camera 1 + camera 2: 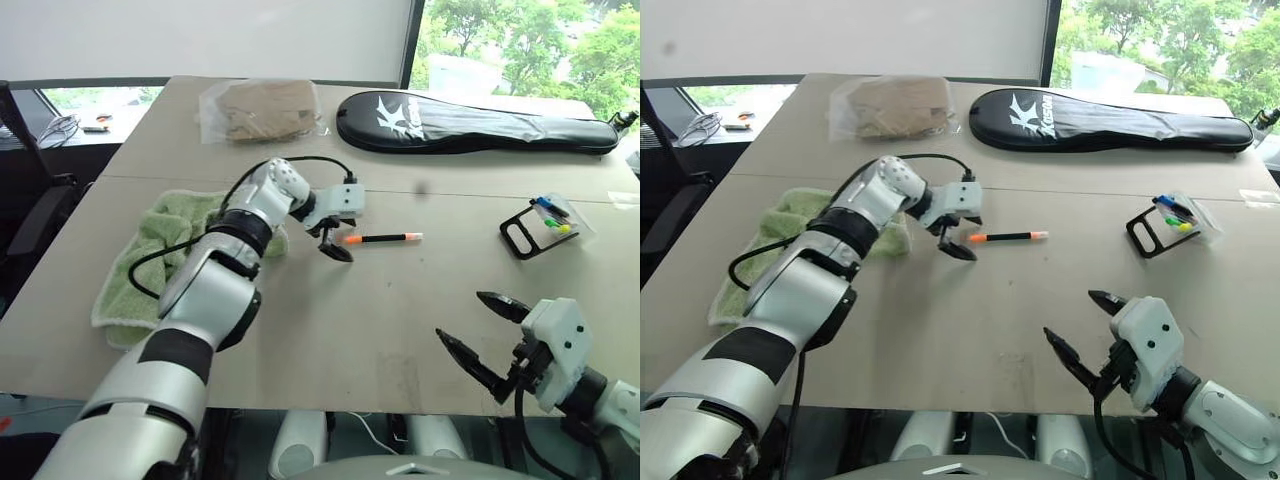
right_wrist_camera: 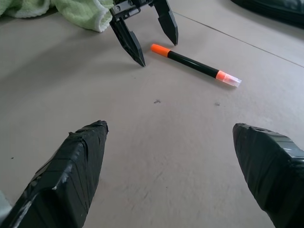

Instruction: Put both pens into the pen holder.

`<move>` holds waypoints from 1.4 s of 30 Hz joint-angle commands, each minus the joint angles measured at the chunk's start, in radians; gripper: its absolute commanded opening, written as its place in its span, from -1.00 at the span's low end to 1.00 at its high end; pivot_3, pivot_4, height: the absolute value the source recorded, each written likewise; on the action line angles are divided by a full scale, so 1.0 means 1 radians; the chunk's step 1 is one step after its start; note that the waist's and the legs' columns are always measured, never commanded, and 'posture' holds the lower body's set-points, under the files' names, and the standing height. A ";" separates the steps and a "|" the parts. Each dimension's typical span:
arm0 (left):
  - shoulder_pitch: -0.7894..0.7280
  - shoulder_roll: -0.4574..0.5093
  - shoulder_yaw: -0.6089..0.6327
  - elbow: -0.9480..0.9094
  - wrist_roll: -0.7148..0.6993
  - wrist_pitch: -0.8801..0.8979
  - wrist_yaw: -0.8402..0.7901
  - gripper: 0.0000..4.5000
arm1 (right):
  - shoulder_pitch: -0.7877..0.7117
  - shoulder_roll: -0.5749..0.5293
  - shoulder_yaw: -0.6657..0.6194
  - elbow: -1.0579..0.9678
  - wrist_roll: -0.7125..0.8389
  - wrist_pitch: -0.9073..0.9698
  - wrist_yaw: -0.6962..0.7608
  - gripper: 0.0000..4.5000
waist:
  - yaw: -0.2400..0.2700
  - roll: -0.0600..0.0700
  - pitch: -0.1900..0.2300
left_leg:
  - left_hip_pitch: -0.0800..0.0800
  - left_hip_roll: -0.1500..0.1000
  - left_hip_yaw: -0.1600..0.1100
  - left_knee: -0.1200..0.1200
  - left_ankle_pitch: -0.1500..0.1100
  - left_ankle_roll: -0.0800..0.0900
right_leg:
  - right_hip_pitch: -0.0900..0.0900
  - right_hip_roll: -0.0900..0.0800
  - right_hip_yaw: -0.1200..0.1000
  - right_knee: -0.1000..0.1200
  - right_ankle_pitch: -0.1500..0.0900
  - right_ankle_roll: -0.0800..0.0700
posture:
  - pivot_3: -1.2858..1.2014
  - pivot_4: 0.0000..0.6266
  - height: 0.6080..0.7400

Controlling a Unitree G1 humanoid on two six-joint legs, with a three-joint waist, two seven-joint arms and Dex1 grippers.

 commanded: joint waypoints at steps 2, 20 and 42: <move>-0.043 -0.043 0.008 0.055 0.053 -0.023 0.059 1.00 | -0.018 0.029 0.036 -0.029 -0.044 -0.015 -0.018 0.97 | 0.003 0.000 0.000 | 0.000 0.000 0.000 0.000 0.000 0.000 | 0.000 0.000 0.000 0.000 0.000 0.000 | 0.03 -0.52 1.00; 0.073 -0.025 0.284 -0.394 -0.223 0.441 -0.226 -0.96 | -0.351 0.437 0.114 0.081 0.369 0.097 -0.315 1.00 | -0.005 0.002 -0.003 | -0.004 0.001 -0.010 0.003 -0.001 0.001 | 0.000 0.003 -0.004 0.002 0.002 -0.003 | 0.03 -0.52 1.00; 0.549 0.146 0.305 -1.319 -0.470 0.794 0.118 -1.00 | -0.682 0.314 0.018 0.357 0.818 0.179 -0.362 -0.16 | -0.013 0.005 -0.004 | 0.012 0.001 -0.005 -0.004 -0.001 0.001 | 0.008 0.002 0.004 0.002 0.001 -0.002 | 0.03 -0.52 1.00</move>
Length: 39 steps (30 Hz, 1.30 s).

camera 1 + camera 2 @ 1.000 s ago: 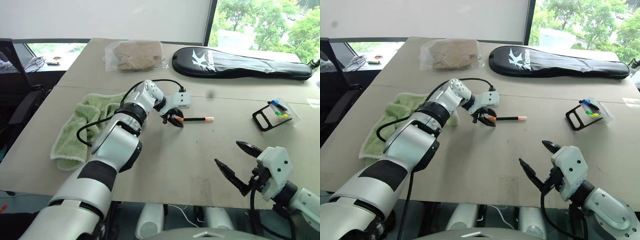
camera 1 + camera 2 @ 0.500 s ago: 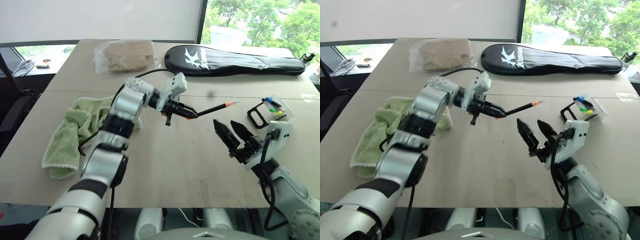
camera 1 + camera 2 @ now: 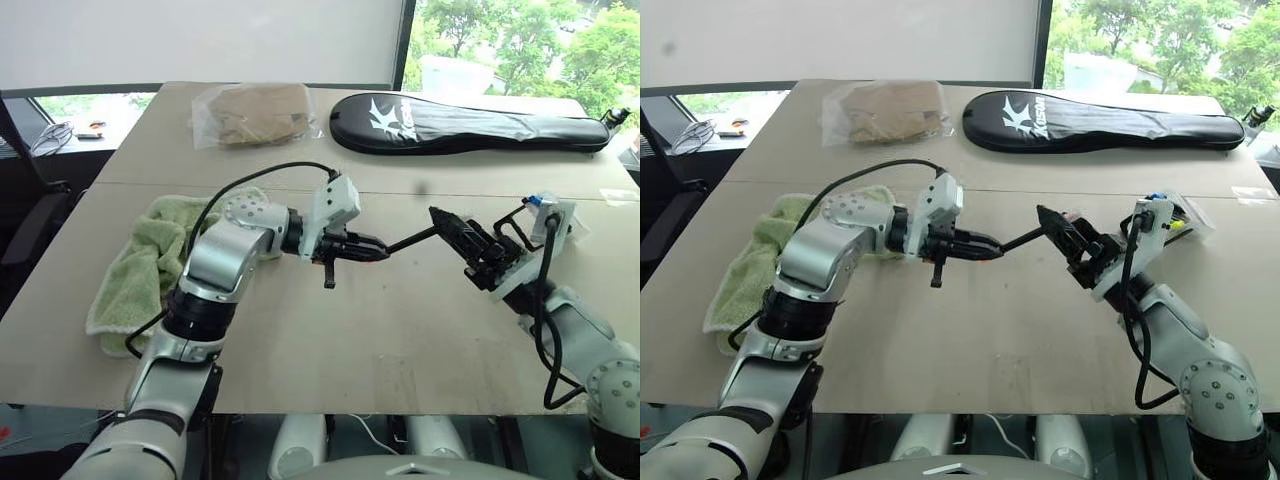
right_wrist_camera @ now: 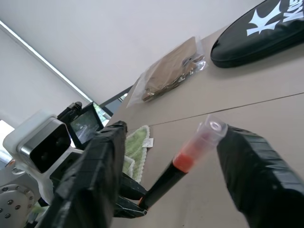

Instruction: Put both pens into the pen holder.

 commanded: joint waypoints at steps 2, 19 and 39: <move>-0.006 0.004 0.002 -0.055 -0.043 -0.033 0.037 -1.00 | -0.020 -0.028 -0.027 -0.013 0.062 0.009 0.017 -0.61 | 0.002 0.000 0.000 | 0.000 0.000 0.000 0.000 0.000 0.000 | 0.000 0.000 0.000 0.000 0.000 0.000 | 0.03 -0.52 1.00; -0.078 -0.052 0.032 0.066 -0.068 -0.238 0.162 0.47 | 0.053 -0.297 -0.342 -0.148 -0.165 -0.020 -0.096 -0.96 | 0.001 0.001 0.000 | 0.000 -0.001 0.002 0.000 0.000 0.000 | 0.000 -0.001 0.001 -0.001 -0.001 0.001 | 0.03 -0.52 1.00; -0.003 -0.114 0.009 -0.020 -0.131 -0.246 0.239 0.47 | -0.028 -0.526 -0.230 -0.001 -0.754 0.061 0.100 -0.96 | 0.001 0.004 0.000 | 0.002 -0.002 0.006 -0.001 0.000 0.000 | 0.000 0.000 0.004 -0.002 -0.002 0.003 | 0.03 -0.52 1.00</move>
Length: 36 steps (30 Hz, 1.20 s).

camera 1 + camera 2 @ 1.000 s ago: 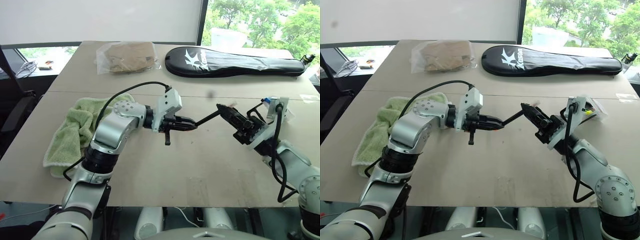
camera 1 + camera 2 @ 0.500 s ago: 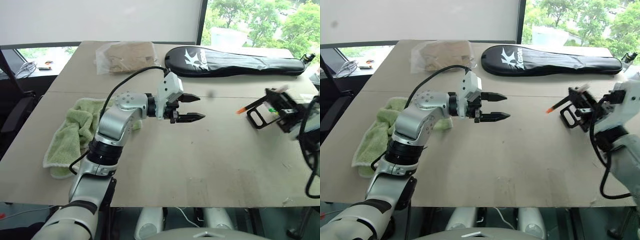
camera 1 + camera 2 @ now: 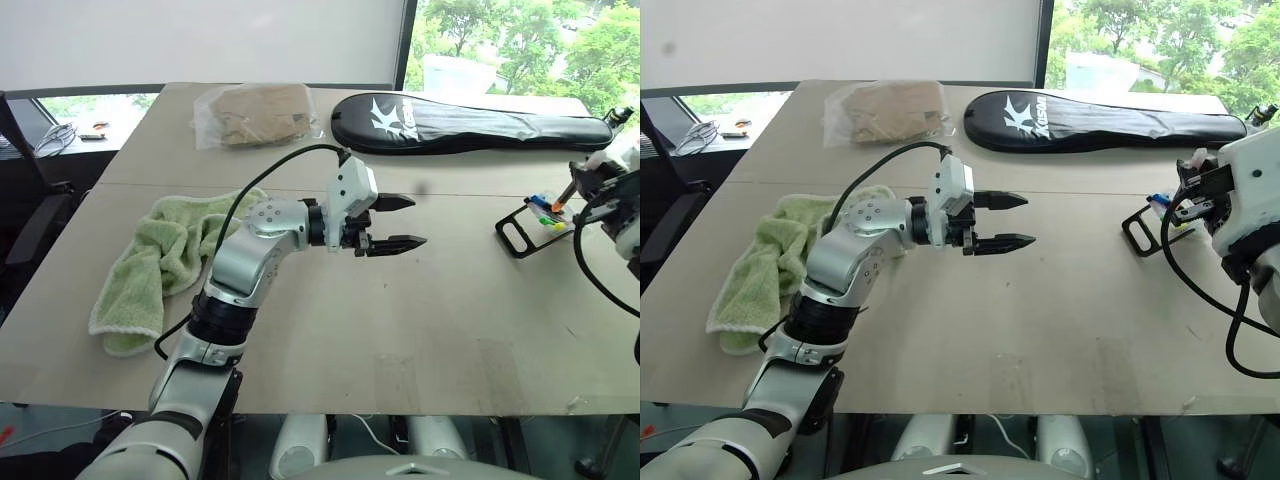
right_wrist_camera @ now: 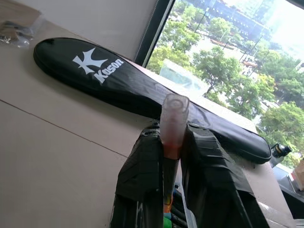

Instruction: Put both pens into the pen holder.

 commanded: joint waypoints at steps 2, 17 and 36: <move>0.001 -0.011 0.018 -0.051 -0.034 0.021 0.032 0.47 | -0.048 0.029 0.078 0.075 -0.175 -0.070 0.039 -0.96 | 0.000 0.000 0.000 | 0.000 0.000 0.000 0.000 0.000 0.000 | 0.000 0.000 0.000 0.000 0.000 0.000 | 0.03 -0.52 1.00; 0.020 -0.028 0.017 -0.028 -0.005 0.004 0.143 0.47 | -0.074 0.169 0.299 0.412 -0.633 -0.354 0.183 -0.51 | 0.000 0.000 0.000 | 0.000 -0.001 0.005 0.000 0.000 0.000 | 0.000 0.001 0.000 0.000 0.000 0.000 | 0.03 -0.52 1.00; 0.321 0.141 0.156 -0.137 -0.033 0.055 0.199 0.47 | 0.498 0.465 -0.077 -0.260 -0.249 -0.132 0.378 0.98 | 0.000 0.001 0.000 | 0.001 0.003 -0.002 -0.002 0.000 0.000 | 0.000 0.000 -0.002 0.000 -0.001 0.000 | 0.03 -0.52 1.00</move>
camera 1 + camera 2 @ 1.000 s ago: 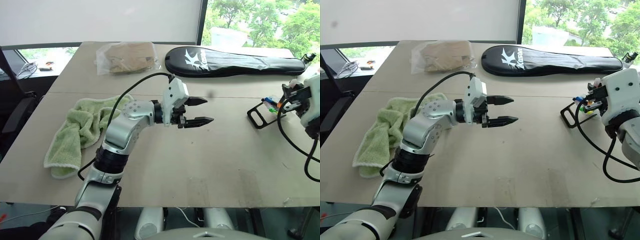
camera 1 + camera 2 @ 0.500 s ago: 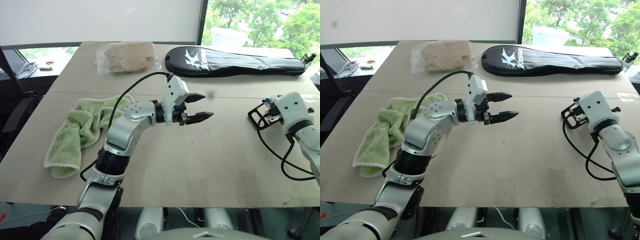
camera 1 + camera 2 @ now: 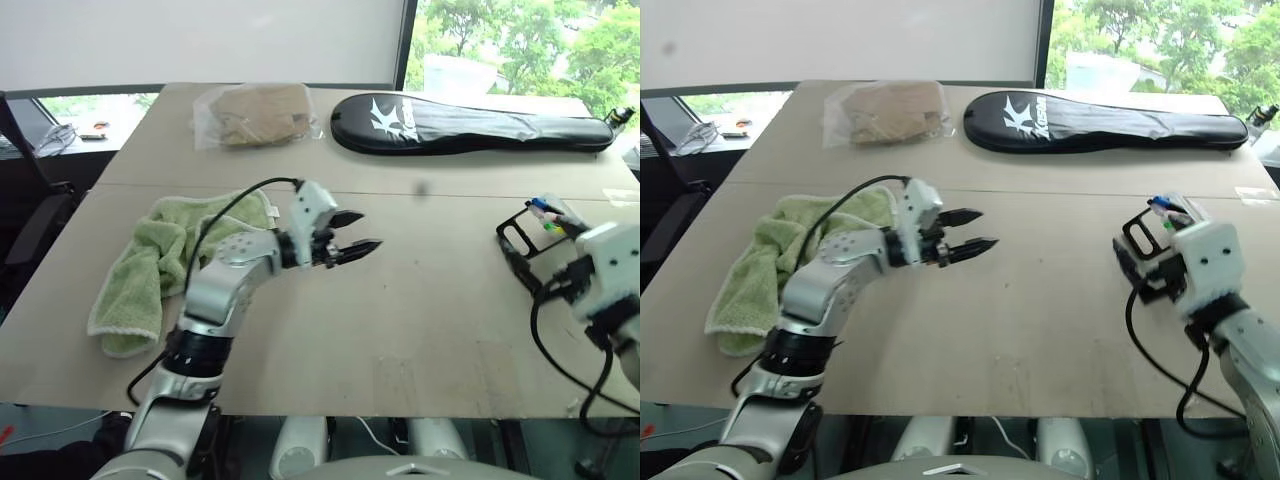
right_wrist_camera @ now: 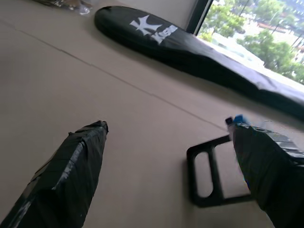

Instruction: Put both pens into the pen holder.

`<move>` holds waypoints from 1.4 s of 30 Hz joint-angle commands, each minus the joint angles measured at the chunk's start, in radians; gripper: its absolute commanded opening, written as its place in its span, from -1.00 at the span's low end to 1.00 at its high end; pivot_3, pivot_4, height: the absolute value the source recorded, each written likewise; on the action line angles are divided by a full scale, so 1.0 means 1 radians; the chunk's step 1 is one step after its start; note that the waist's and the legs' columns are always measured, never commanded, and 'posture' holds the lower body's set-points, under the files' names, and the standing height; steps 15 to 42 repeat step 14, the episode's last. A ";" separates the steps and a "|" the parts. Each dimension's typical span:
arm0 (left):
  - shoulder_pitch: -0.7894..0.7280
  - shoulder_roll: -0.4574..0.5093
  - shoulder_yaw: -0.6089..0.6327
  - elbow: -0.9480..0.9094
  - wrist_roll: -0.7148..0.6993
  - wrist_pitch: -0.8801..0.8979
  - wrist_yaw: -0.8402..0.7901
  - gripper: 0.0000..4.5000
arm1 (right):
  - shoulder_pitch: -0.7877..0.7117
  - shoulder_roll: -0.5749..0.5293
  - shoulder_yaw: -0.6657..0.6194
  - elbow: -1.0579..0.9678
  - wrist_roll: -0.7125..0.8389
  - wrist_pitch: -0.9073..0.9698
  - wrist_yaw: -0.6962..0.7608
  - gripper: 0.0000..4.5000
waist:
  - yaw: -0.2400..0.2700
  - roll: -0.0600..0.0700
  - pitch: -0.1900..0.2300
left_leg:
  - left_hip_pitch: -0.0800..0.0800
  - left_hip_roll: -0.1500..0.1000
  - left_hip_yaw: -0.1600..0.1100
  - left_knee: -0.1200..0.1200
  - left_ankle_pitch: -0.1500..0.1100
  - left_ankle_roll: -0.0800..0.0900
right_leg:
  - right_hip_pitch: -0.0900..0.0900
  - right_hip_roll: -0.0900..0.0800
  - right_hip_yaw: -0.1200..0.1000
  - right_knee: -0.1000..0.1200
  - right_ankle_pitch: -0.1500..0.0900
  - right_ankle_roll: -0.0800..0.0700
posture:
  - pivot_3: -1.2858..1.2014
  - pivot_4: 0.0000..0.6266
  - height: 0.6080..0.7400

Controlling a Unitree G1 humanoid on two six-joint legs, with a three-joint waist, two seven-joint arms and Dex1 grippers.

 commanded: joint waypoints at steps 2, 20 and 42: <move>0.139 0.062 0.074 -0.122 -0.007 0.002 0.036 0.47 | 0.223 0.088 -0.020 -0.069 -0.028 -0.091 0.057 0.98 | -0.001 0.001 -0.001 | 0.001 0.000 0.000 0.000 0.000 0.000 | 0.000 -0.002 0.000 0.000 0.000 0.000 | 0.03 -0.52 1.00; 0.453 0.067 0.246 -0.388 -0.096 0.091 0.182 0.47 | 0.245 0.121 0.055 -0.022 -0.053 -0.175 0.141 0.98 | -0.009 0.001 -0.003 | 0.002 0.002 0.004 -0.001 -0.003 -0.006 | -0.002 -0.020 -0.012 -0.001 0.000 0.000 | 0.03 -0.52 1.00; 0.453 0.067 0.246 -0.388 -0.096 0.091 0.182 0.47 | 0.245 0.121 0.055 -0.022 -0.053 -0.175 0.141 0.98 | -0.009 0.001 -0.003 | 0.002 0.002 0.004 -0.001 -0.003 -0.006 | -0.002 -0.020 -0.012 -0.001 0.000 0.000 | 0.03 -0.52 1.00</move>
